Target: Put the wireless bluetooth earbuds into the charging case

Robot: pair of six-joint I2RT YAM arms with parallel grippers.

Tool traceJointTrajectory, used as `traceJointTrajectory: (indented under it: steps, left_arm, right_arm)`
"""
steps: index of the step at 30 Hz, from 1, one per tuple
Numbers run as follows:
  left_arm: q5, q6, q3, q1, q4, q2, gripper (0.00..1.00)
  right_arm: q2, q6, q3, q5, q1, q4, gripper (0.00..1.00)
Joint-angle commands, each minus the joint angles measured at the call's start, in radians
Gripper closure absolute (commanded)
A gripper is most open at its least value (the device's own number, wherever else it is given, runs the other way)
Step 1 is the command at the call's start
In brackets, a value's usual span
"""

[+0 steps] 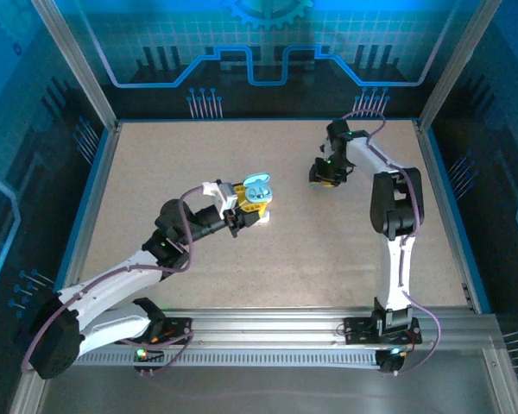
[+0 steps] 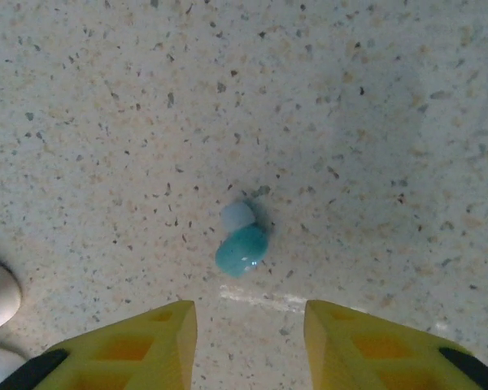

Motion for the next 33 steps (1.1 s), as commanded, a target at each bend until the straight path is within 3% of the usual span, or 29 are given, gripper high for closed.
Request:
traceJointTrajectory:
  steps: [1, 15, 20, 33]
  left_arm:
    - [-0.016, 0.009, -0.016, -0.006, -0.001, -0.021, 0.64]
    - [-0.017, 0.008, -0.014, -0.006, 0.002, -0.024, 0.64]
    - [-0.017, 0.008, -0.011, -0.006, -0.001, -0.023, 0.64]
    - [-0.014, 0.005, 0.003, -0.006, -0.008, -0.013, 0.64]
  right_arm:
    - [0.051, -0.003, 0.078, 0.064, 0.039, -0.084, 0.58]
    - [0.187, 0.016, 0.216, 0.188, 0.078, -0.142, 0.59]
    - [0.212, 0.004, 0.242, 0.204, 0.087, -0.166, 0.67]
    - [0.084, -0.049, 0.108, 0.225, 0.117, -0.146, 0.78]
